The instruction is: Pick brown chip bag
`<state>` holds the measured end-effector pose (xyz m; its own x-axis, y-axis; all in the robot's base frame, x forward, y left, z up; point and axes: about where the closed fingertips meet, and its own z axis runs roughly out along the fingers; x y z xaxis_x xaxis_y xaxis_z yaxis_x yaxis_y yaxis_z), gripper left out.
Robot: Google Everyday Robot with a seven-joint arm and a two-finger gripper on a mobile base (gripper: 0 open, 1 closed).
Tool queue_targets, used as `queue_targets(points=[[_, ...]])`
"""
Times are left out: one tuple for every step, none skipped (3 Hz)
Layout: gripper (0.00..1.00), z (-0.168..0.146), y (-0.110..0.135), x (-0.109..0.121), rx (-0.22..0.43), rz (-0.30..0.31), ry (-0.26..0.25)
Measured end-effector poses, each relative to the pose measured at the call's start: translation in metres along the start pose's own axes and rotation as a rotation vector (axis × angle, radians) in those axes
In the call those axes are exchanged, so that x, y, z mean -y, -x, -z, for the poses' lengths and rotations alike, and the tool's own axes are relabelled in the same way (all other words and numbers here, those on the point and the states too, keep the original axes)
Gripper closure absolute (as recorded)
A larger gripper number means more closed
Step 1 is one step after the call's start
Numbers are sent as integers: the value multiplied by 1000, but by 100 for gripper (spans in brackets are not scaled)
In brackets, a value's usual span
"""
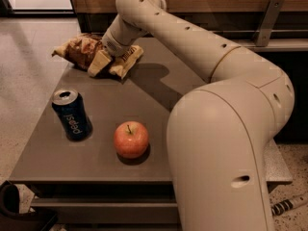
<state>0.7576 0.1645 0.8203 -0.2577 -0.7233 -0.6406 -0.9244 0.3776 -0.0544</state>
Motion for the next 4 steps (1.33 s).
queue_targets(points=[[47, 1, 1, 0, 0, 0, 0], [70, 4, 3, 0, 0, 0, 0], [94, 5, 5, 0, 0, 0, 0], [100, 5, 5, 0, 0, 0, 1]])
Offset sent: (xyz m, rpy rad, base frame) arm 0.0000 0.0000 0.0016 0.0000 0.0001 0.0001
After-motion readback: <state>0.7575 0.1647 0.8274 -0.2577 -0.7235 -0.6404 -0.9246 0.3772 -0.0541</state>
